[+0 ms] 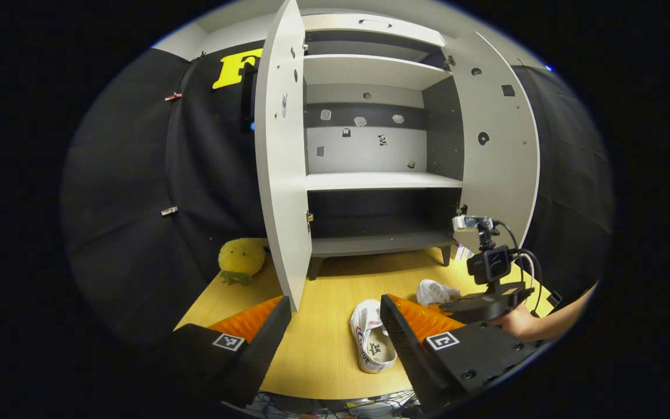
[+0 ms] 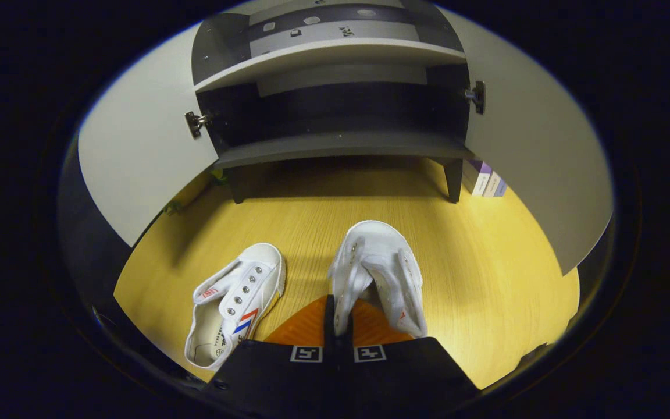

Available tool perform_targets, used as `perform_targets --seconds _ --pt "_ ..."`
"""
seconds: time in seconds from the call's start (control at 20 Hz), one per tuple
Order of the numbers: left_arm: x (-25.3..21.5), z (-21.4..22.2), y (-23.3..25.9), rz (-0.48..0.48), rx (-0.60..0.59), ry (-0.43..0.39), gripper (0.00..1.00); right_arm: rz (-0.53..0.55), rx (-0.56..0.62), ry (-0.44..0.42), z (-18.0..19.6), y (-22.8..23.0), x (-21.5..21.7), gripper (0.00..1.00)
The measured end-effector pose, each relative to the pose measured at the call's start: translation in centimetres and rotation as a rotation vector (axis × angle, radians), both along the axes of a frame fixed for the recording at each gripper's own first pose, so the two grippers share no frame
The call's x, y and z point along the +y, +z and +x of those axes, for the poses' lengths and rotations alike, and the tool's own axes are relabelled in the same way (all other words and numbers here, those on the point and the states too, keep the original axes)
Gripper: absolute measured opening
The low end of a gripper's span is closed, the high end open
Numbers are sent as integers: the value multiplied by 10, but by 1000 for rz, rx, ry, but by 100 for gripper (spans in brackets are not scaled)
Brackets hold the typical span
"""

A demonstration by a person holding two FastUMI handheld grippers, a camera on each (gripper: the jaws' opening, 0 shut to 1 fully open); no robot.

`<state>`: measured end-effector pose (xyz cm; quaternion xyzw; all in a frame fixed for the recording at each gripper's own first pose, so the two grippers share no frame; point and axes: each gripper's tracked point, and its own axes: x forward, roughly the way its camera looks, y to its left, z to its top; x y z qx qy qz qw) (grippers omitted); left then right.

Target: Grab one shoe with the right hand and put it into the shoe cabinet, grab the other shoe with the left hand and put it into the shoe cabinet; then close the right door with the right hand and the left door with the left hand.

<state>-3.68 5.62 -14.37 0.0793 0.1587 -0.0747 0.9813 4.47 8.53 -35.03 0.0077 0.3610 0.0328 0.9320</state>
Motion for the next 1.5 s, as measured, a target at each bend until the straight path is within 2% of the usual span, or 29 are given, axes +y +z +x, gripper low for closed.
perform_targets --seconds 0.35,0.65,0.95,1.2,1.5 --pt "-5 16 10 22 -40 -80 97 -106 -175 84 8 122 12 5" --pt "-9 29 14 -9 -67 -125 97 -46 -300 53 44 222 32 5" --pt "0 29 17 -14 -84 -115 97 -66 -449 41 117 307 30 5" --pt "13 35 30 -32 -116 -50 96 -114 -527 37 183 360 26 5" --pt "19 46 52 -28 -174 -15 97 -191 -537 42 269 373 13 5"
